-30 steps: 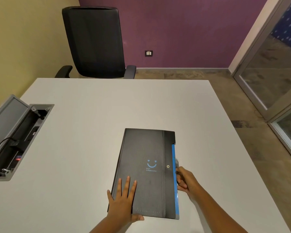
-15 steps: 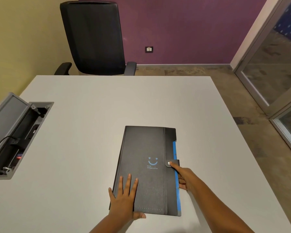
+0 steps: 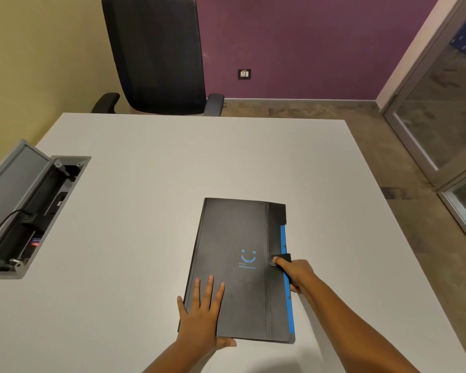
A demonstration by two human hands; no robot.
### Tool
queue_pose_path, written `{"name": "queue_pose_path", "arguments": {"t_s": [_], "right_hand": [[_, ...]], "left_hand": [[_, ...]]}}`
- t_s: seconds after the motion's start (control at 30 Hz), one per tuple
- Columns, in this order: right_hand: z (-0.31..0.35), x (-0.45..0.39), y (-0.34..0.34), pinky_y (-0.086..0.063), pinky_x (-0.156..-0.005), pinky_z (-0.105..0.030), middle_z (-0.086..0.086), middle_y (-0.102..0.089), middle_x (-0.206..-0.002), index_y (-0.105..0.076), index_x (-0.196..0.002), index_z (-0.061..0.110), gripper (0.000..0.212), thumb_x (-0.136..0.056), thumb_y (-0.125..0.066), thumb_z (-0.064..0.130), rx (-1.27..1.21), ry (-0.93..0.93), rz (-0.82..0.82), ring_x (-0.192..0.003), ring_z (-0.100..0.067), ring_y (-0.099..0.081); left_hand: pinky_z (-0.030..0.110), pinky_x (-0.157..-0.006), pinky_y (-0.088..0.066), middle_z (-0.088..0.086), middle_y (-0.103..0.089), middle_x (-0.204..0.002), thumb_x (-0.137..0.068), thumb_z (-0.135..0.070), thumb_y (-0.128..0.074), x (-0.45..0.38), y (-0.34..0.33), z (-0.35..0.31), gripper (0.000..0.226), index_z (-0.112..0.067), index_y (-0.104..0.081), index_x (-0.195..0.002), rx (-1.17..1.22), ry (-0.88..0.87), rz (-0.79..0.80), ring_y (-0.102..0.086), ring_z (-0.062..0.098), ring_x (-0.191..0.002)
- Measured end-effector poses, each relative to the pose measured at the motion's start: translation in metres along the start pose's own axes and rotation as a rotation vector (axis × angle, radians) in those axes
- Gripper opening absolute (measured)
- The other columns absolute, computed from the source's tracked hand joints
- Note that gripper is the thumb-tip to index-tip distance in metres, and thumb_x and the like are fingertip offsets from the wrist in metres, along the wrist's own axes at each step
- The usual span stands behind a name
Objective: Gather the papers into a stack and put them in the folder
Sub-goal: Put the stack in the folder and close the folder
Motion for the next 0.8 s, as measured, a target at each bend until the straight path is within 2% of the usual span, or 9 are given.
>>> {"name": "queue_pose_path", "arguments": {"t_s": [0.17, 0.27, 0.4, 0.5, 0.57, 0.63, 0.7, 0.73, 0.8], "right_hand": [[-0.003, 0.011, 0.008, -0.039, -0.039, -0.018, -0.003, -0.041, -0.047, -0.042, -0.059, 0.01, 0.048, -0.08, -0.063, 0.047, 0.025, 0.079, 0.068, -0.038, -0.009, -0.038], [-0.015, 0.026, 0.01, -0.044, -0.04, -0.018, 0.003, -0.044, -0.038, -0.048, -0.062, 0.011, 0.044, -0.077, -0.066, 0.048, 0.039, 0.079, 0.225, -0.032, -0.006, -0.039], [-0.035, 0.039, 0.012, -0.03, -0.039, -0.017, 0.004, -0.037, -0.041, -0.044, -0.063, 0.014, 0.051, -0.061, -0.072, 0.057, 0.221, 0.081, 0.333, -0.035, -0.008, -0.03], [-0.037, 0.049, 0.01, -0.031, -0.039, -0.016, 0.005, -0.045, -0.043, -0.049, -0.066, 0.014, 0.046, -0.061, -0.07, 0.055, 0.271, 0.1, 0.342, -0.033, -0.006, -0.035], [-0.035, 0.057, 0.004, -0.041, -0.043, -0.017, 0.003, -0.058, -0.058, -0.055, -0.079, 0.014, 0.039, -0.068, -0.069, 0.049, 0.217, 0.145, 0.362, -0.04, -0.005, -0.05], [-0.034, 0.064, -0.004, -0.056, -0.058, -0.024, -0.003, -0.068, -0.086, -0.056, -0.101, 0.015, 0.027, -0.082, -0.066, 0.032, 0.052, 0.15, 0.416, -0.068, -0.011, -0.068], [-0.032, 0.071, -0.013, -0.059, -0.068, -0.032, -0.008, -0.067, -0.105, -0.052, -0.112, 0.017, 0.027, -0.087, -0.062, 0.019, -0.163, 0.151, 0.448, -0.09, -0.021, -0.069], [-0.029, 0.074, -0.018, -0.059, -0.073, -0.034, -0.009, -0.067, -0.11, -0.052, -0.115, 0.018, 0.029, -0.088, -0.061, 0.016, -0.236, 0.165, 0.456, -0.095, -0.023, -0.068], [-0.02, 0.082, -0.027, -0.058, -0.081, -0.037, -0.01, -0.066, -0.114, -0.052, -0.118, 0.017, 0.031, -0.088, -0.06, 0.013, -0.267, 0.211, 0.47, -0.101, -0.025, -0.067]], "left_hand": [[0.068, -0.072, -0.043, 0.01, 0.001, -0.156, -0.037, -0.099, -0.019, 0.001, 0.002, -0.001, 0.136, -0.022, -0.002, -0.148, 0.018, 0.003, 0.02, 0.014, 0.031, -0.144], [0.068, -0.071, -0.044, 0.009, 0.001, -0.157, -0.036, -0.099, -0.02, 0.002, 0.002, -0.002, 0.137, -0.021, -0.002, -0.148, 0.017, -0.004, 0.03, 0.014, 0.031, -0.144], [0.067, -0.074, -0.043, 0.005, 0.01, -0.157, -0.036, -0.098, -0.022, 0.003, 0.003, -0.001, 0.137, -0.021, -0.002, -0.148, 0.01, -0.005, 0.03, 0.014, 0.032, -0.144], [0.065, -0.077, -0.043, 0.008, 0.003, -0.157, -0.038, -0.097, -0.022, 0.007, 0.005, 0.0, 0.135, -0.02, -0.003, -0.148, -0.006, -0.011, 0.044, 0.013, 0.031, -0.144], [0.063, -0.09, -0.036, 0.006, 0.003, -0.157, -0.045, -0.096, -0.023, 0.011, 0.005, 0.003, 0.129, -0.021, -0.003, -0.148, -0.009, -0.035, 0.065, 0.013, 0.03, -0.144], [0.058, -0.109, -0.012, 0.003, 0.01, -0.157, -0.059, -0.09, -0.024, 0.016, 0.004, 0.008, 0.114, -0.021, -0.002, -0.148, -0.009, -0.112, 0.053, 0.012, 0.029, -0.145], [0.049, -0.113, 0.004, 0.003, 0.012, -0.157, -0.066, -0.075, -0.04, 0.023, 0.009, 0.009, 0.106, -0.021, 0.0, -0.147, -0.046, -0.195, -0.009, -0.006, 0.033, -0.144], [0.047, -0.114, -0.003, 0.005, 0.005, -0.158, -0.062, -0.066, -0.055, 0.026, 0.014, 0.006, 0.112, -0.021, 0.002, -0.147, -0.058, -0.234, -0.036, -0.024, 0.033, -0.139], [0.045, -0.103, -0.039, 0.007, -0.029, -0.15, -0.04, -0.045, -0.082, 0.024, 0.027, 0.0, 0.139, -0.02, 0.004, -0.147, -0.018, -0.226, -0.069, -0.054, 0.029, -0.12]]}}
Point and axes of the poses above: each hand's wrist, its own x-axis away from the middle knuckle, its own y-axis out of the back of the hand, z = x × y, the point moved 2 cm from there along -x, towards the middle knuckle
